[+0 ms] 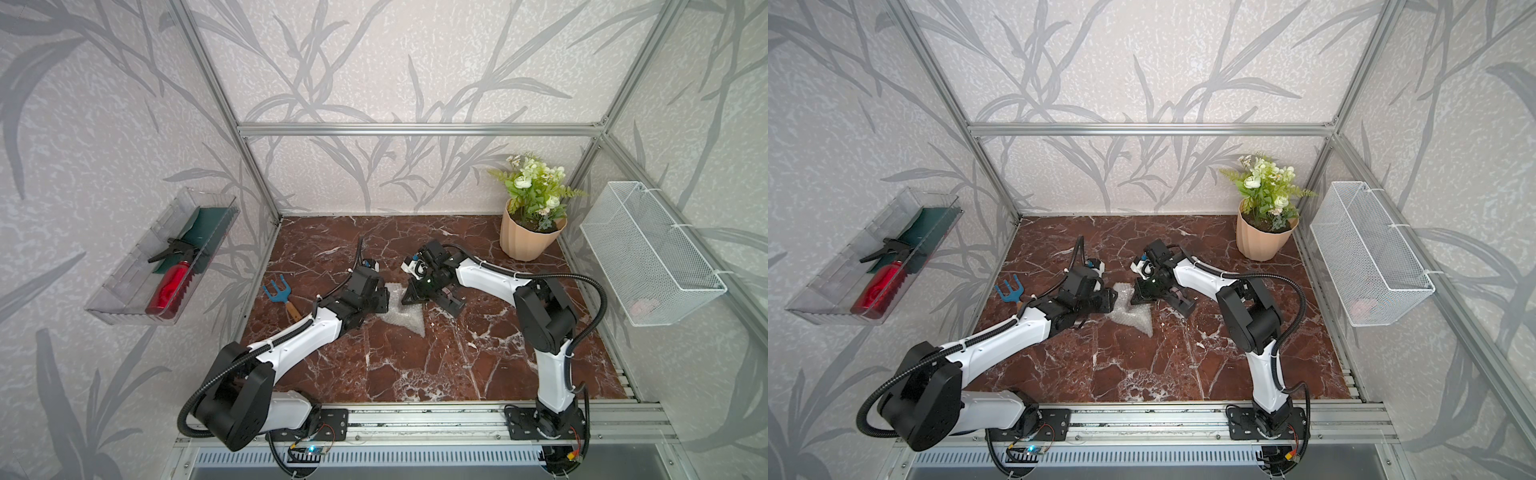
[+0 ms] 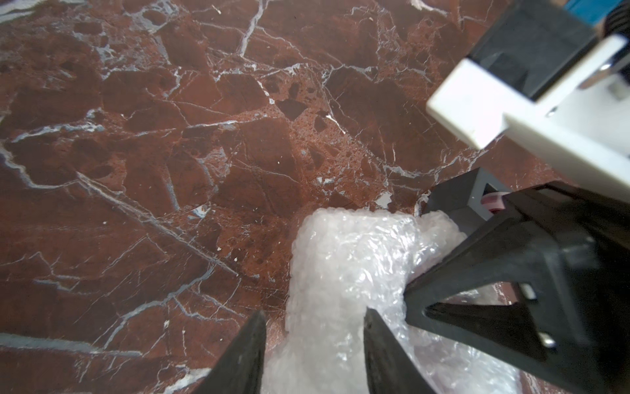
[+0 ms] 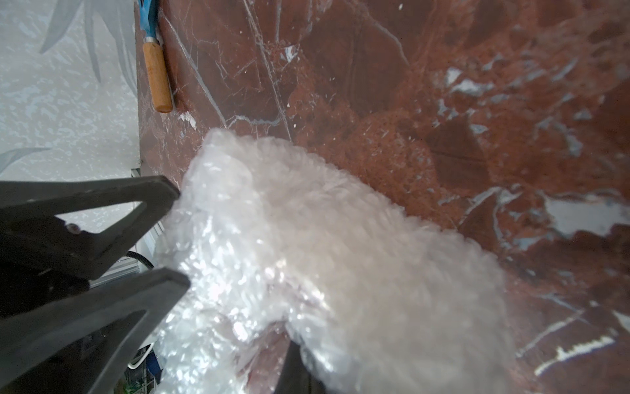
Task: Wrap mugs in bubble wrap
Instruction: Stick the tape on the bubble wrap.
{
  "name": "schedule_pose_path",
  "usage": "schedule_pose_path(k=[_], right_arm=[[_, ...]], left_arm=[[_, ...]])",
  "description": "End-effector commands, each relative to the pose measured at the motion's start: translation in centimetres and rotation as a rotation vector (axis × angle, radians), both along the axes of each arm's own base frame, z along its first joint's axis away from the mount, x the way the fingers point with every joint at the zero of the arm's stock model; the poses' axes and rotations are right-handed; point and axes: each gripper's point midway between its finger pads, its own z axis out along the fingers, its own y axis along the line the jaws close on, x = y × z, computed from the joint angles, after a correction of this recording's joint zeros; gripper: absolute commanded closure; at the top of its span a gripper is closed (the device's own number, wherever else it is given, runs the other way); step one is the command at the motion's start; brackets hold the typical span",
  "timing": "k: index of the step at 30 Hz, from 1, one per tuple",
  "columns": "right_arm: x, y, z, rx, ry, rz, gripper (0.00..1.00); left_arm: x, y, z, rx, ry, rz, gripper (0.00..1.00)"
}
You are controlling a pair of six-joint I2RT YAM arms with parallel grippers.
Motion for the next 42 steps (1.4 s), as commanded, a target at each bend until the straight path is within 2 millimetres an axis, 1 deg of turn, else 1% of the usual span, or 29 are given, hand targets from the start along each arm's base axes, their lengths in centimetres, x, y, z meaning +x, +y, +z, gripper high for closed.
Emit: schedule_pose_path(k=[1,3,7,12,15,19,22,25,27,31,34,38,42], right_arm=[[-1.0,-2.8,-3.9,-0.156,0.065,-0.046,1.00],[-1.0,-2.8,-3.9,-0.153,0.065,-0.047,1.00],[-0.9,-2.6,-3.7,-0.144,0.059,-0.047,1.00],[-0.8,-2.4,-3.1,-0.136,0.043,-0.045,1.00],[-0.9,-2.3,-2.9,-0.132,0.035,-0.042,1.00],[-1.0,-2.1,-2.7,-0.132,0.032,-0.037,1.00],[-1.0,-2.0,-2.5,-0.129,0.026,-0.036,1.00],[-1.0,-1.8,-2.2,-0.123,0.019,-0.034,1.00],[-1.0,-1.7,-2.0,-0.118,0.016,-0.035,1.00],[-1.0,-1.6,-1.7,-0.110,0.012,-0.036,1.00],[-1.0,-1.5,-1.6,-0.104,0.011,-0.033,1.00],[-1.1,-1.2,-1.4,-0.081,0.013,-0.036,1.00],[-1.2,-1.2,-1.0,-0.070,0.007,-0.037,1.00]], left_arm=[[-0.2,0.5,1.6,-0.007,-0.054,-0.001,0.50],[-0.2,0.1,2.0,-0.021,-0.071,-0.019,0.44],[0.0,-0.5,1.8,-0.011,-0.056,-0.053,0.38],[0.5,-1.5,0.6,0.021,-0.012,-0.097,0.36],[0.7,-2.0,0.4,0.032,-0.012,-0.112,0.33],[1.0,-2.6,1.4,0.012,-0.051,-0.124,0.32],[1.0,-2.6,2.5,-0.004,-0.087,-0.125,0.32],[0.8,-2.6,3.5,-0.015,-0.118,-0.137,0.32],[0.4,-2.9,3.8,-0.017,-0.121,-0.167,0.33],[-0.7,-3.6,2.8,0.009,-0.081,-0.234,0.34],[-1.2,-3.7,1.6,0.066,-0.047,-0.263,0.30],[-1.0,-3.6,0.7,0.123,-0.035,-0.252,0.28],[-0.7,-4.0,0.8,0.137,-0.058,-0.253,0.27]])
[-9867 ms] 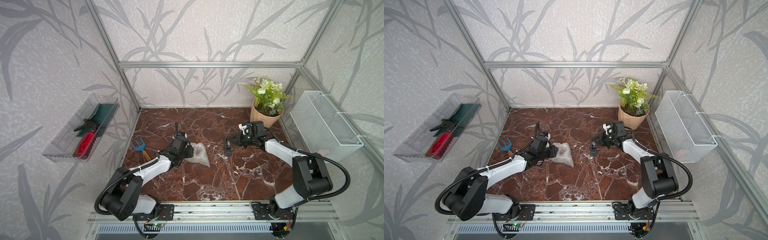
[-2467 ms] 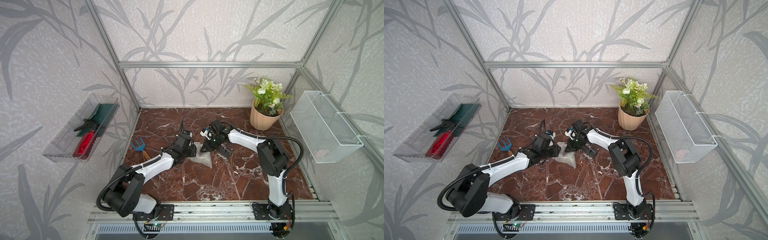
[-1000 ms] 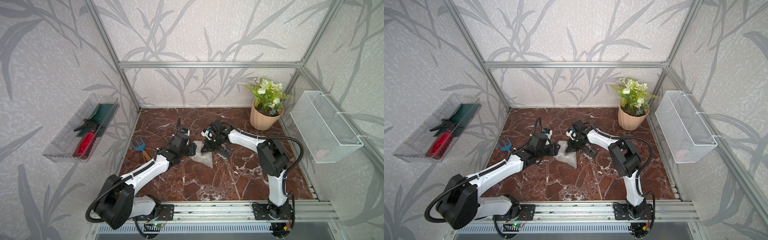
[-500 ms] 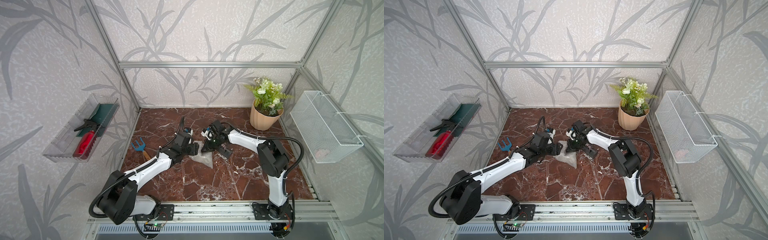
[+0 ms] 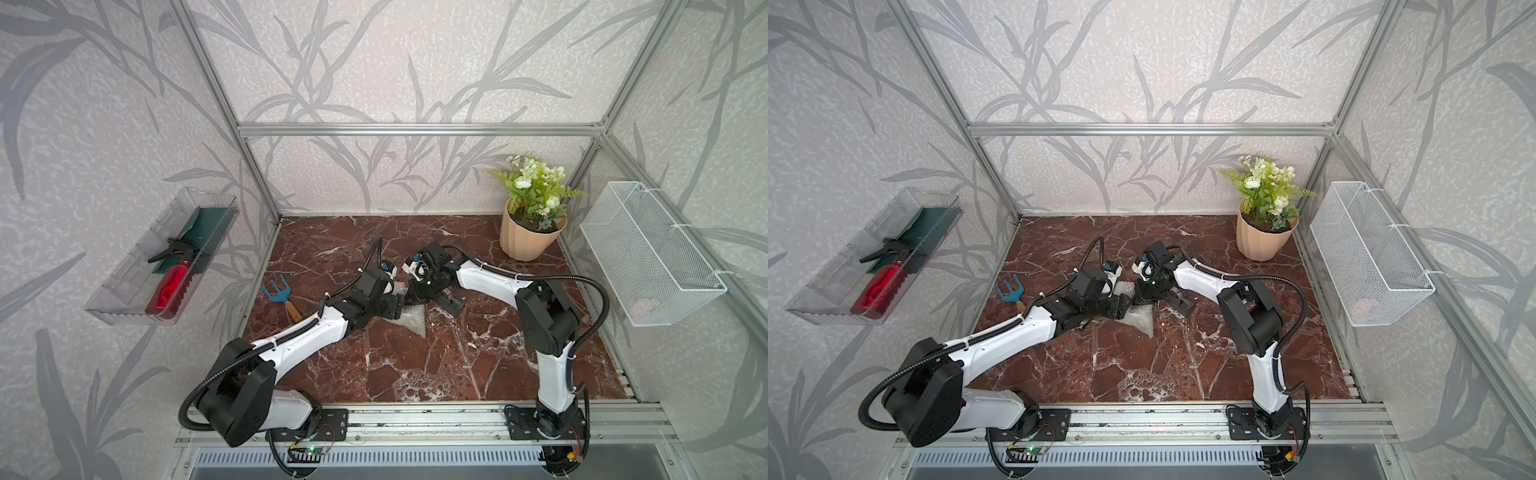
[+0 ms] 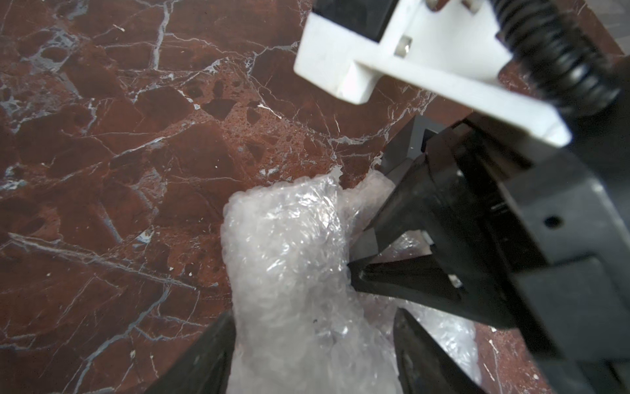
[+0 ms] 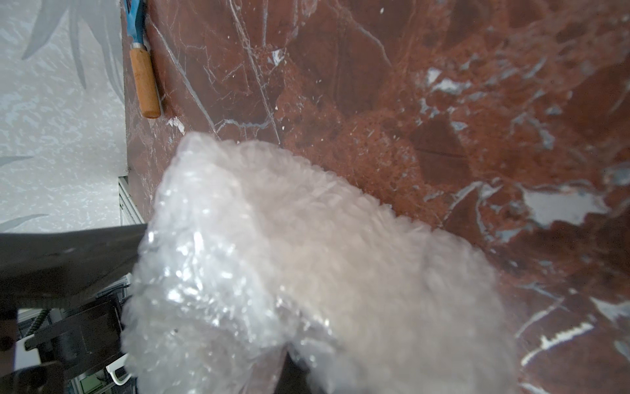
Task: Wrap mugs in bubble wrap
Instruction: Stick the tape on the bubble wrap.
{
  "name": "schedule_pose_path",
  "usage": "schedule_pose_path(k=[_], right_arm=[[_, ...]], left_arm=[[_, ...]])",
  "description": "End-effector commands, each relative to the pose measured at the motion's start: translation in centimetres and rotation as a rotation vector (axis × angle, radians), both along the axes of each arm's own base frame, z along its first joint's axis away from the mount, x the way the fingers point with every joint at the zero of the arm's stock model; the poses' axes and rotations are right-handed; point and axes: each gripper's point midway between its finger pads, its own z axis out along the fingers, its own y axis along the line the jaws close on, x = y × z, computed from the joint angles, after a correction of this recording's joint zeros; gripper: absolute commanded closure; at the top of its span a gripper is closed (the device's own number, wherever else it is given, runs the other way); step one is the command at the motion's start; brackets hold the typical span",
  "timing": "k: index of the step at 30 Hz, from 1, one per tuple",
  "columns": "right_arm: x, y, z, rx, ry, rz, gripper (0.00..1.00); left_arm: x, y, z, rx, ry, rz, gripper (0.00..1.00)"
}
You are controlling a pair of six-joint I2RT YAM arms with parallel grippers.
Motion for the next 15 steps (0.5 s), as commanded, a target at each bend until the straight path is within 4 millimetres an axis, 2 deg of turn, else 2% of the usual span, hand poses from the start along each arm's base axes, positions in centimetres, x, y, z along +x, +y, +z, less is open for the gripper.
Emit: schedule_pose_path(k=[1,8,15], right_arm=[[-1.1,-1.0,-0.9,-0.051,0.032,-0.011,1.00],[-1.2,-0.9,-1.0,-0.044,0.033,-0.007,1.00],[-1.3,-0.7,-0.8,-0.038,0.032,-0.003,1.00]], left_arm=[[1.0,-0.2,1.0,0.039,-0.048,0.003,0.27],[2.1,0.4,1.4,0.077,-0.099,0.071,0.26],[2.1,-0.5,0.9,0.067,-0.095,0.039,0.25]])
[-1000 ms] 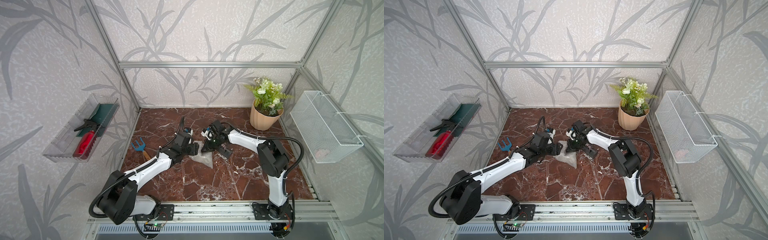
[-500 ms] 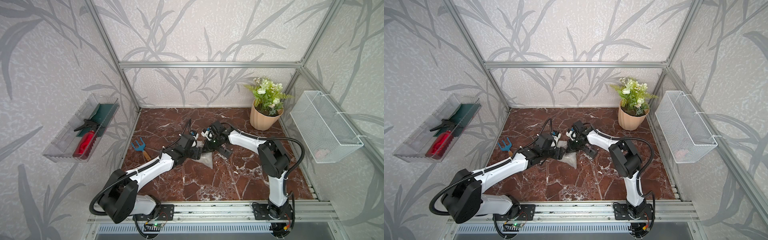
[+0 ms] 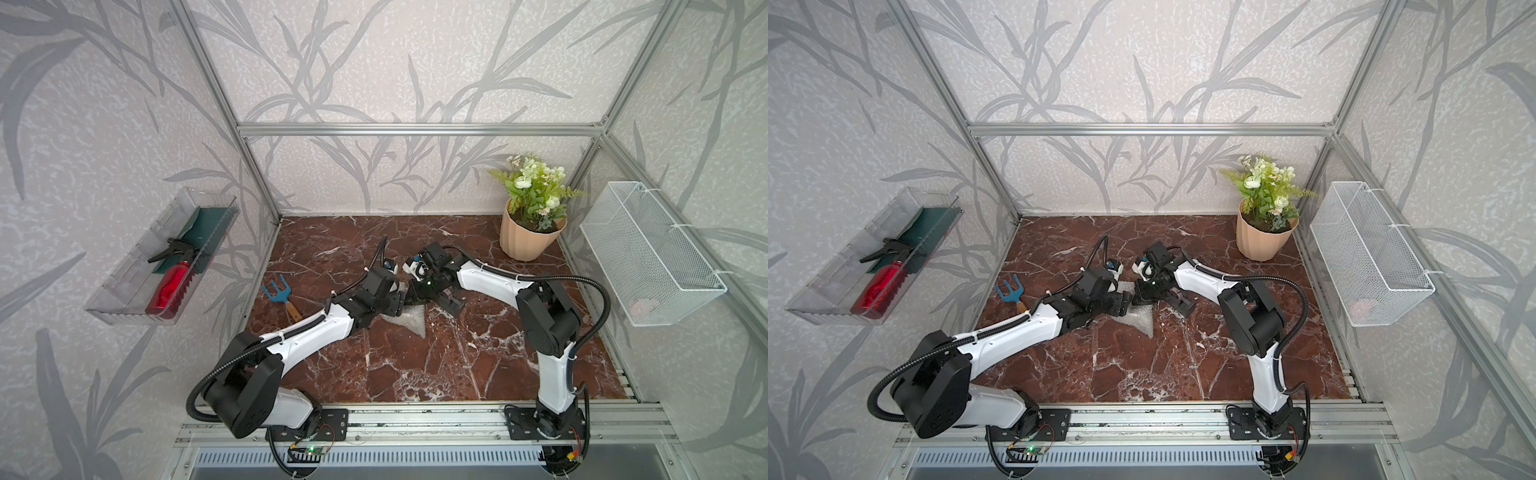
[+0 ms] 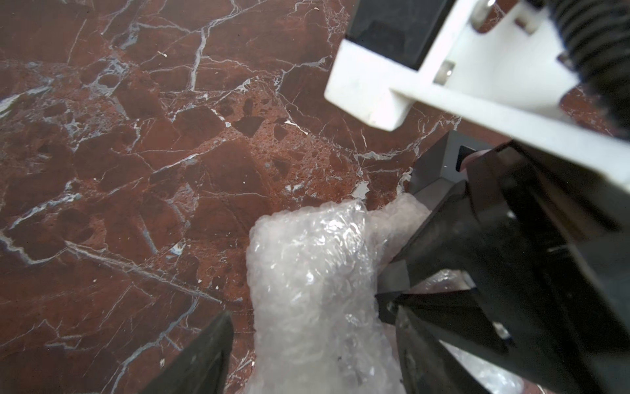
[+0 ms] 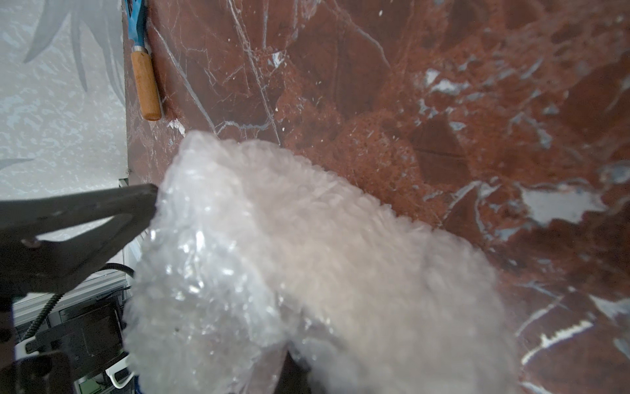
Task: Wrap mugs in bubble wrap
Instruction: Stick the tape on the bubble wrap.
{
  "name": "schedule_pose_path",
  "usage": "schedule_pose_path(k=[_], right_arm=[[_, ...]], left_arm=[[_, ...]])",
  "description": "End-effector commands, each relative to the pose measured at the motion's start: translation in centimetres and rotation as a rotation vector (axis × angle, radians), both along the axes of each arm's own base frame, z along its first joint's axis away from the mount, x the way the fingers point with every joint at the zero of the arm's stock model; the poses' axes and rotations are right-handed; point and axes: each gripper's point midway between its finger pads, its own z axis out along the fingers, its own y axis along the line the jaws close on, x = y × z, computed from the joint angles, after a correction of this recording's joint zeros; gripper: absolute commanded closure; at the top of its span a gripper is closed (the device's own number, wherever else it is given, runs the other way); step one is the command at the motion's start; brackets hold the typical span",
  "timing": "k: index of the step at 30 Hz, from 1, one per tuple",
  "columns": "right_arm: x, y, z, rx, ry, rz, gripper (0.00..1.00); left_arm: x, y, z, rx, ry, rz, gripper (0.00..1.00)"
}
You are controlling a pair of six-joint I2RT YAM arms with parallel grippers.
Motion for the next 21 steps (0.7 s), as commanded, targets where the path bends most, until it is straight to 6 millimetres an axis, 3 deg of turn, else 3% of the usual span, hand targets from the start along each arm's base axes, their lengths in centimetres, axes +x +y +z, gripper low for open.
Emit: schedule_pose_path(k=[1,10,21], right_arm=[[-1.1,-0.9,-1.0,-0.050,0.032,-0.003,1.00],[-1.3,-0.9,-1.1,-0.049,0.032,-0.004,1.00],[-1.4,-0.8,-1.0,-0.045,0.030,-0.003,1.00]], left_arm=[[0.7,-0.9,1.1,-0.007,-0.042,-0.018,0.25],[1.5,-0.8,1.0,0.011,-0.071,0.015,0.24],[2.5,0.9,0.8,0.079,-0.104,0.110,0.24]])
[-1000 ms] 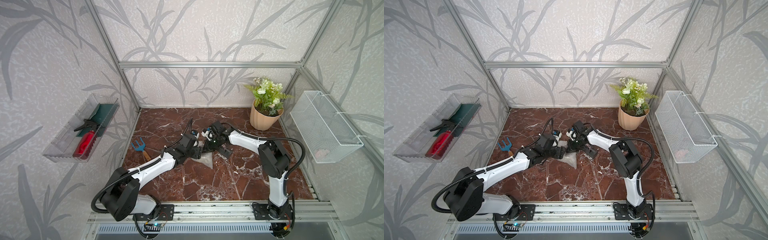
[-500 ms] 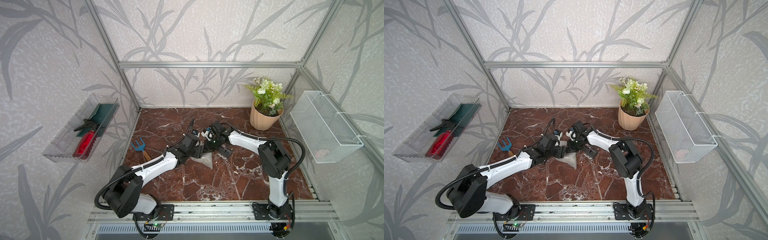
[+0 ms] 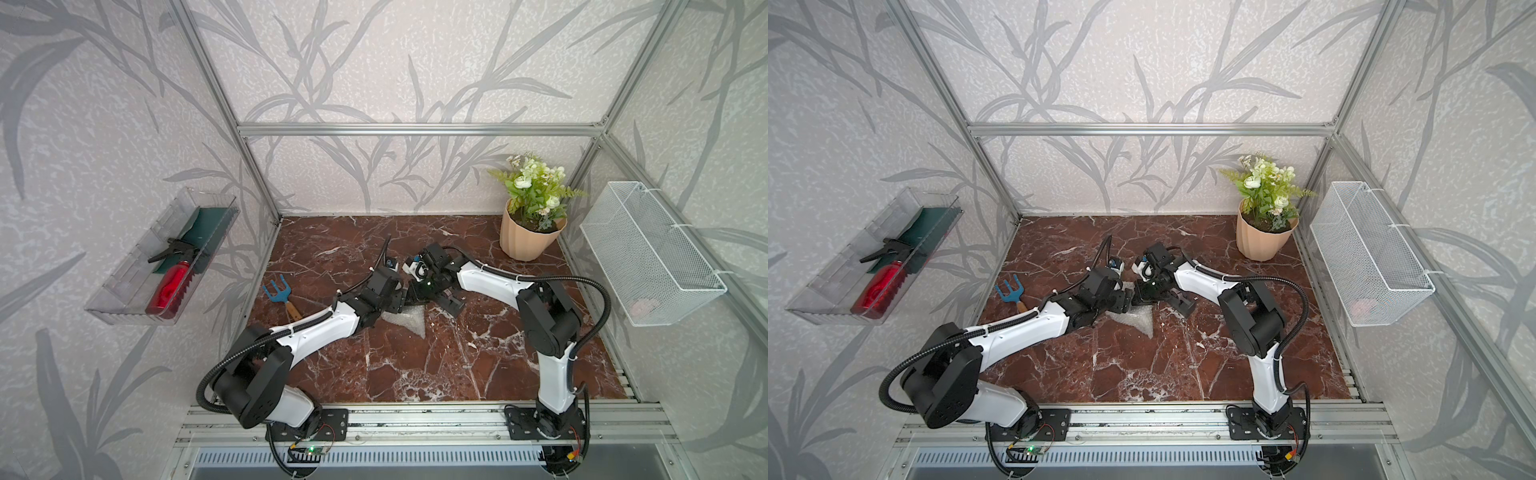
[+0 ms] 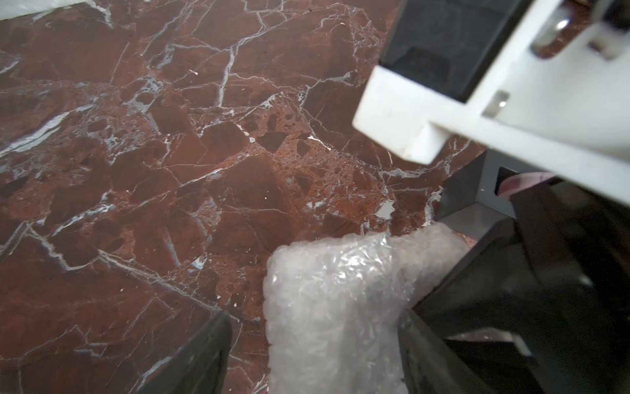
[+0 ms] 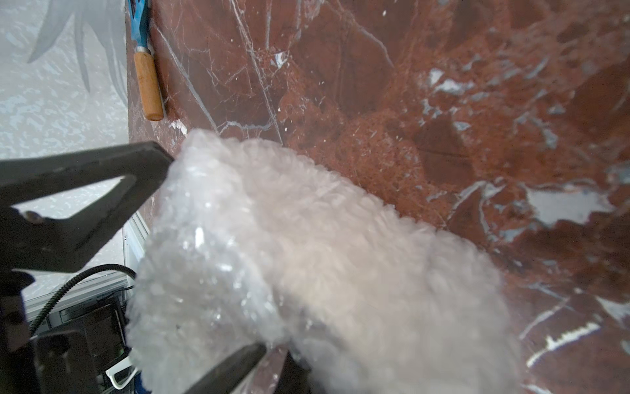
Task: Wrap mugs in bubble wrap
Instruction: Stick the tape on the bubble wrap.
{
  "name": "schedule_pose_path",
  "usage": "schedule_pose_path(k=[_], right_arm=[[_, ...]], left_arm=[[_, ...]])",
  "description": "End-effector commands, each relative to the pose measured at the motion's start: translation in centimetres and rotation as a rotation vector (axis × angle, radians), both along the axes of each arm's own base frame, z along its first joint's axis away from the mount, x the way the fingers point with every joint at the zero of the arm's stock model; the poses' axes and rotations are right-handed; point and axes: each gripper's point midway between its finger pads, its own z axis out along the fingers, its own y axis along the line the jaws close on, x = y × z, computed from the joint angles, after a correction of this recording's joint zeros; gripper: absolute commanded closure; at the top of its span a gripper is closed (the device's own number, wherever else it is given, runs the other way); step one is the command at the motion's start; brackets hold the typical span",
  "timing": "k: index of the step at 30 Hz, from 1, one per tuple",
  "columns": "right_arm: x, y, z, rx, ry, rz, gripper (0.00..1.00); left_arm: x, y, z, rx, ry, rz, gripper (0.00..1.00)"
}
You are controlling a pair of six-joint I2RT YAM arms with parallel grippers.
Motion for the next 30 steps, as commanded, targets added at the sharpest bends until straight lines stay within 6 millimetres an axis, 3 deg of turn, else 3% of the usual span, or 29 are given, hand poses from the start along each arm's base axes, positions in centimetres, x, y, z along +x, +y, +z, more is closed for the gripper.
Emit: schedule_pose_path(k=[1,20,25,30], right_arm=[[-1.2,-1.0,-1.1,-0.052,0.035,-0.004,1.00],[-1.5,-0.6,-0.4,-0.040,0.022,0.006,1.00],[-1.6,-0.6,1.0,-0.015,-0.002,0.002,1.00],[-2.1,-0.9,2.2,0.001,-0.007,-0.004,0.91]], left_arm=[[1.0,0.5,1.2,0.016,-0.051,0.049,0.24],[0.5,1.8,-0.4,0.047,-0.028,0.100,0.25],[0.3,2.0,-0.8,0.053,-0.019,0.105,0.26],[0.0,2.3,-1.0,0.058,-0.018,0.111,0.27]])
